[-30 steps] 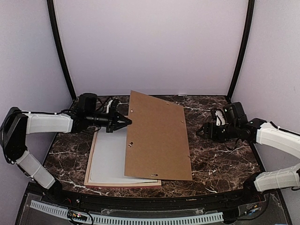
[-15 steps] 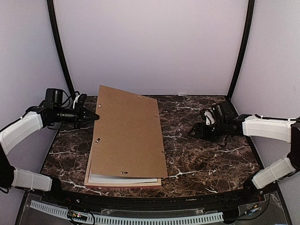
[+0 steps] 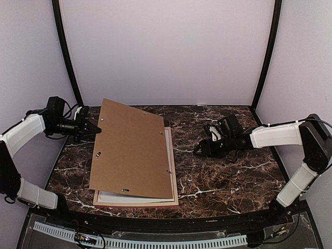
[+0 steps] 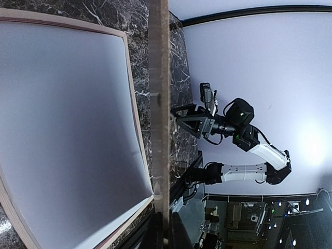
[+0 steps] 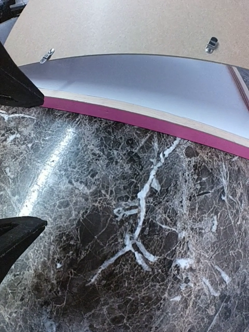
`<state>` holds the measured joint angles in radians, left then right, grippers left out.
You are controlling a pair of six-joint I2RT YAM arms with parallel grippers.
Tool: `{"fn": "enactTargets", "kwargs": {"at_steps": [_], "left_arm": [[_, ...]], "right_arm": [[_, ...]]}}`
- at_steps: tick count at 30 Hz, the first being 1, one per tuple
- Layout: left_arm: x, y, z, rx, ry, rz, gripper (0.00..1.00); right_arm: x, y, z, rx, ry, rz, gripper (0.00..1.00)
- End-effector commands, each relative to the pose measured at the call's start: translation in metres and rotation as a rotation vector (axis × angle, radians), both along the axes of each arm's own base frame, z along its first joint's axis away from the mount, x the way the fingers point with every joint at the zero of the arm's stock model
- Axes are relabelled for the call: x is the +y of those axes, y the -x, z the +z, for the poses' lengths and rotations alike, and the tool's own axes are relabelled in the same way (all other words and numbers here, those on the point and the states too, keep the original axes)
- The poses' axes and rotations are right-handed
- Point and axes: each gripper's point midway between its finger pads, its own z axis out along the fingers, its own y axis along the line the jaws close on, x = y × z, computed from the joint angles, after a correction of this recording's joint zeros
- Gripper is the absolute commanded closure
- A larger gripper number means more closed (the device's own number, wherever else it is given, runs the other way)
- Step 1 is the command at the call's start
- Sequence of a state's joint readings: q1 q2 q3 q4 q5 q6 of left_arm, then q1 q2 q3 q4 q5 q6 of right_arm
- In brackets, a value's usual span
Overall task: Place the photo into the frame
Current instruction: Place the backboard on the frame body.
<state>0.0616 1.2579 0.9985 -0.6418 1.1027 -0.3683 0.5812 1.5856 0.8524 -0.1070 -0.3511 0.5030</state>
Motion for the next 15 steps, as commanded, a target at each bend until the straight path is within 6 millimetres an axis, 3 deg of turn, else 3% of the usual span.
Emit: {"fn": "enactTargets", "kwargs": {"at_steps": [1,15], "left_arm": [[-0.005,0.0,0.018,-0.02,0.067,-0.064,1.0],[-0.004,-0.025,-0.004,0.076,0.077,-0.078,1.0]], "right_arm": [[0.014,-0.009,0.013,-0.064,-0.044,0.042,0.27],[0.019,-0.005,0.0,-0.053,-0.055,0.084,0.27]]}}
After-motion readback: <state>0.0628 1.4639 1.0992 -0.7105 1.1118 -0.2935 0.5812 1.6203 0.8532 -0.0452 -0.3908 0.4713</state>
